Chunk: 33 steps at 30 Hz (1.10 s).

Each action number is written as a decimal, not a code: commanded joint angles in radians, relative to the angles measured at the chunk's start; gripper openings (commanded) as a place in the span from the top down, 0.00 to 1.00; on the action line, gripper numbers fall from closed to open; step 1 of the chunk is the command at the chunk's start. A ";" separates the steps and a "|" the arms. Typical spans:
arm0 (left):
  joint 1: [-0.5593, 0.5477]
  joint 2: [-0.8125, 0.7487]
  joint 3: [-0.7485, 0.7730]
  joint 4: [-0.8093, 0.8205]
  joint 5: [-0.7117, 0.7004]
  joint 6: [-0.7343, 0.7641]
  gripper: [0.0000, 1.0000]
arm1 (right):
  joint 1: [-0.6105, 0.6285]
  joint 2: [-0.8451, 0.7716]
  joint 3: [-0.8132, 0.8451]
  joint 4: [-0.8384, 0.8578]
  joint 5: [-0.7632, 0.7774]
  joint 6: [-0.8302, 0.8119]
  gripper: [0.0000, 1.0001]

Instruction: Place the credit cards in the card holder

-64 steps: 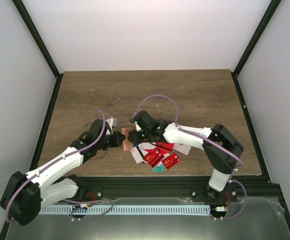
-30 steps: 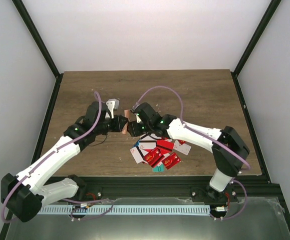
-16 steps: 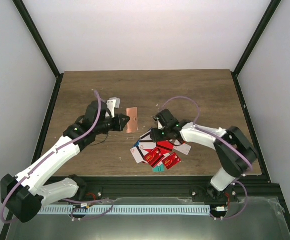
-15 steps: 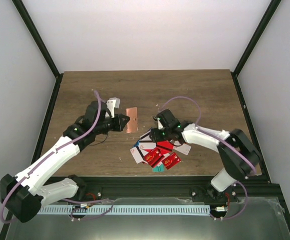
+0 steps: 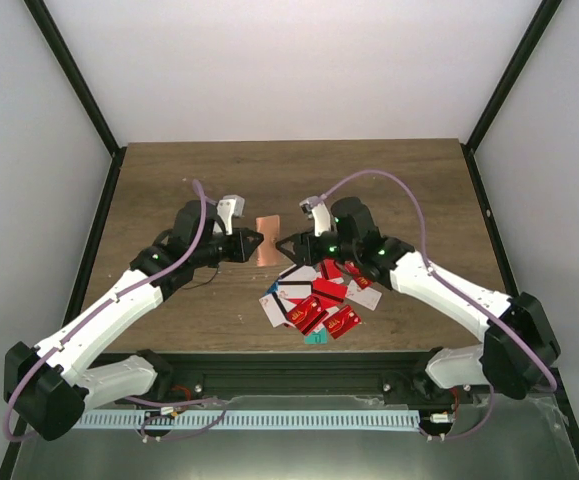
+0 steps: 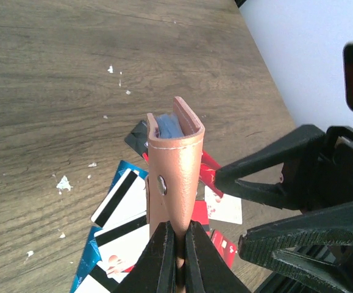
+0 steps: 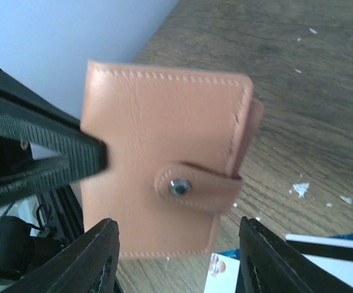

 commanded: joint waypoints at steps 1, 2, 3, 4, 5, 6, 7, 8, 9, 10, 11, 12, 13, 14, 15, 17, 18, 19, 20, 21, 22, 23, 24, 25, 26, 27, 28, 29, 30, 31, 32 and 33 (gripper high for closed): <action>-0.008 -0.001 -0.004 0.042 0.029 0.007 0.96 | 0.005 0.053 0.081 0.017 -0.052 0.007 0.44; -0.009 0.000 -0.006 0.042 0.031 0.007 0.96 | 0.006 0.061 0.084 0.023 -0.058 0.010 0.44; -0.010 0.000 -0.007 0.042 0.032 0.008 0.96 | 0.005 0.067 0.086 0.029 -0.064 0.014 0.44; -0.011 -0.001 -0.007 0.042 0.034 0.008 0.96 | 0.005 0.070 0.088 0.035 -0.068 0.015 0.44; -0.013 0.000 -0.008 0.042 0.034 0.007 0.96 | 0.006 0.074 0.090 0.037 -0.071 0.016 0.44; -0.015 0.000 -0.008 0.043 0.035 0.008 0.96 | 0.006 0.078 0.093 0.037 -0.070 0.014 0.44; -0.016 0.000 -0.007 0.043 0.038 0.007 0.96 | 0.006 0.081 0.096 0.035 -0.064 0.013 0.44; -0.017 0.000 -0.006 0.043 0.039 0.008 0.96 | 0.005 0.085 0.098 0.034 -0.055 0.012 0.44; -0.019 0.000 -0.005 0.043 0.040 0.008 0.96 | 0.005 0.089 0.101 0.029 -0.040 0.013 0.44; -0.020 0.000 -0.003 0.044 0.042 0.009 0.96 | 0.005 0.094 0.103 0.023 -0.025 0.010 0.44; -0.021 -0.001 -0.003 0.045 0.043 0.011 0.96 | 0.005 0.099 0.103 0.018 -0.008 0.009 0.44; -0.022 0.000 -0.002 0.045 0.043 0.010 0.96 | 0.005 0.105 0.104 0.010 0.010 0.008 0.44; -0.022 0.000 -0.002 0.045 0.046 0.010 0.96 | 0.005 0.113 0.107 0.001 0.037 0.008 0.45; -0.022 -0.001 -0.002 0.046 0.047 0.010 0.96 | 0.005 0.122 0.109 -0.008 0.058 0.009 0.45; -0.023 0.000 -0.001 0.047 0.049 0.010 0.96 | 0.005 0.128 0.109 -0.017 0.079 0.009 0.46; -0.025 -0.003 0.000 0.047 0.054 0.010 0.96 | 0.005 0.140 0.107 -0.028 0.119 0.010 0.47; -0.025 -0.003 -0.001 0.047 0.055 0.010 0.96 | 0.005 0.147 0.105 -0.034 0.133 0.011 0.48; -0.025 -0.005 0.000 0.046 0.057 0.010 0.96 | 0.005 0.154 0.106 -0.039 0.151 0.013 0.49; -0.027 -0.006 0.001 0.047 0.059 0.010 0.96 | 0.005 0.161 0.105 -0.041 0.165 0.014 0.50; -0.027 -0.008 0.000 0.046 0.060 0.010 0.96 | 0.005 0.169 0.104 -0.042 0.180 0.013 0.51; -0.026 -0.008 0.001 0.047 0.061 0.010 0.96 | 0.005 0.178 0.103 -0.042 0.198 0.015 0.53; -0.027 -0.008 0.002 0.049 0.064 0.010 0.96 | 0.004 0.187 0.103 -0.043 0.217 0.018 0.56; -0.028 -0.008 0.002 0.049 0.066 0.011 0.96 | 0.002 0.198 0.103 -0.045 0.233 0.019 0.58; -0.028 -0.009 0.004 0.049 0.066 0.010 0.96 | -0.003 0.210 0.103 -0.048 0.248 0.021 0.60; -0.028 -0.008 0.004 0.049 0.066 0.010 0.96 | -0.008 0.219 0.102 -0.049 0.259 0.025 0.62; -0.028 -0.008 0.005 0.048 0.065 0.010 0.96 | -0.016 0.230 0.100 -0.051 0.270 0.028 0.62; -0.028 -0.008 0.002 0.049 0.064 0.011 0.96 | -0.025 0.234 0.098 -0.054 0.278 0.030 0.63; -0.028 -0.008 0.002 0.048 0.062 0.011 0.96 | -0.031 0.235 0.094 -0.057 0.285 0.029 0.63; -0.028 -0.006 0.002 0.044 0.056 0.012 0.96 | -0.035 0.230 0.090 -0.056 0.286 0.022 0.63; -0.028 -0.005 0.002 0.042 0.049 0.015 0.96 | -0.036 0.221 0.081 -0.048 0.280 0.008 0.63; -0.028 -0.002 0.003 0.037 0.039 0.017 0.96 | -0.036 0.202 0.068 -0.035 0.262 -0.009 0.63; -0.028 0.000 0.002 0.032 0.028 0.018 0.96 | -0.037 0.178 0.047 -0.013 0.230 -0.031 0.63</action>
